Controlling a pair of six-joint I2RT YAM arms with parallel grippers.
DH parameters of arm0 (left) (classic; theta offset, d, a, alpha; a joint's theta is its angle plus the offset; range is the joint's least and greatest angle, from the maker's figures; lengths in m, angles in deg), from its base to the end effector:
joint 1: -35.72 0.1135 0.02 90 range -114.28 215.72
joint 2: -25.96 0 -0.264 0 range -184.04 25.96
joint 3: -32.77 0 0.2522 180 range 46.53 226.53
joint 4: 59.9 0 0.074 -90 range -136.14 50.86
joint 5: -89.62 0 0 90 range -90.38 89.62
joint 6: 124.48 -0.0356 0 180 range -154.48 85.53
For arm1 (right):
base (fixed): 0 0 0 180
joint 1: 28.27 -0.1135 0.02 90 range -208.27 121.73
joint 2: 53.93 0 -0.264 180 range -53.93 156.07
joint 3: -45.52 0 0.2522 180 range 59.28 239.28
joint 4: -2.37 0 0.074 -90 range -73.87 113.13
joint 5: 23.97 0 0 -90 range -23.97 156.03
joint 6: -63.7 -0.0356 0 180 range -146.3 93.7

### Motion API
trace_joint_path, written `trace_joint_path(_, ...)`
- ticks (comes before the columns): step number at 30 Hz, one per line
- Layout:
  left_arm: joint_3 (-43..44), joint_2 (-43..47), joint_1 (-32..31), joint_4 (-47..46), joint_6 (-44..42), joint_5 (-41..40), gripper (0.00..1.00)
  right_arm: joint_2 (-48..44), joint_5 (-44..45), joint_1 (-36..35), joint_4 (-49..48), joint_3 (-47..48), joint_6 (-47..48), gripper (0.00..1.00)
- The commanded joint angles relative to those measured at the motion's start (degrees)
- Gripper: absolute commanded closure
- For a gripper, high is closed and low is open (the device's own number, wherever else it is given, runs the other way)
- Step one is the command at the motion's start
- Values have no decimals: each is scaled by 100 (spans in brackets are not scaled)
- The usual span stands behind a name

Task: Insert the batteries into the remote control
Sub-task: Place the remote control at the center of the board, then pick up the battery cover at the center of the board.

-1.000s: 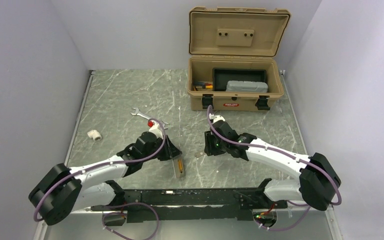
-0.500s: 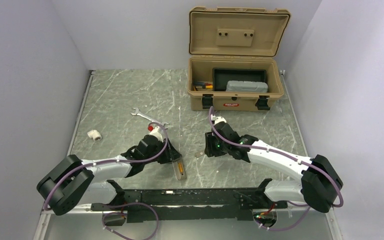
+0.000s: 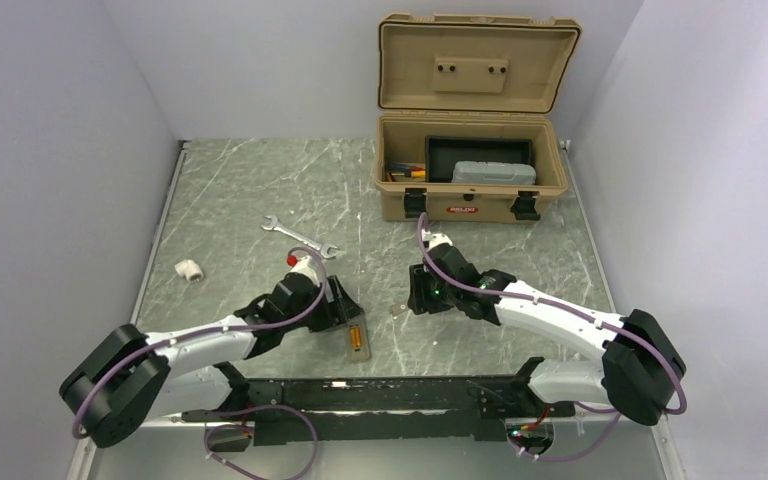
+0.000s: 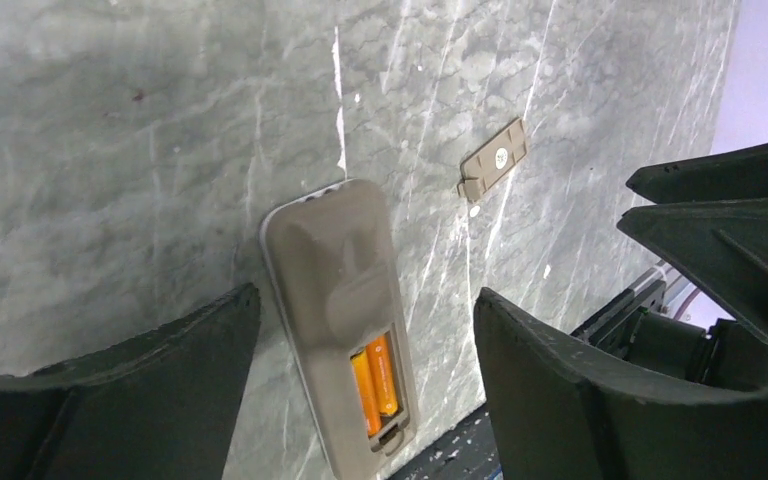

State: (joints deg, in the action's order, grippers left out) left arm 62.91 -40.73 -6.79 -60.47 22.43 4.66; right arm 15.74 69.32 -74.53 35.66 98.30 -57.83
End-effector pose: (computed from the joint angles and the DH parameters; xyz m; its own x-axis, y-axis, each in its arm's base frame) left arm 0.1503 -0.1420 0.1415 -0.8443 -0.3582 -0.3986 0.0333 0.7073 -0.7062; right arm 0.1672 0.1718 0.2036 -0.8165 -0.0981 -0.5689 -0.3155 0.9012 0.2973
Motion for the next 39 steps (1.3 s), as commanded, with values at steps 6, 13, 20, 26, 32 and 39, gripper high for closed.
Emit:
trace_joint_path(6,176,1423,12,2943,224,-940,14,-41,21,24,-191,-53,-29,54)
trace_joint_path(13,1250,1834,-15,3338,-711,-1122,27,-186,61,190,-163,-81,-242,54)
trace_joint_path(20,2598,217,-724,3090,-864,-964,57,-661,365,369,119,-67,-478,54)
trace_joint_path(26,3323,-1127,-1105,3261,-245,-888,71,-1261,464,822,529,-53,-615,54)
trace_joint_path(32,4239,-2170,-1434,3746,-161,-1098,68,-1760,207,1328,647,-245,-491,54)
trace_joint_path(39,4772,-2889,-1507,4077,-56,-1218,66,-2195,-14,1630,842,-406,-330,53)
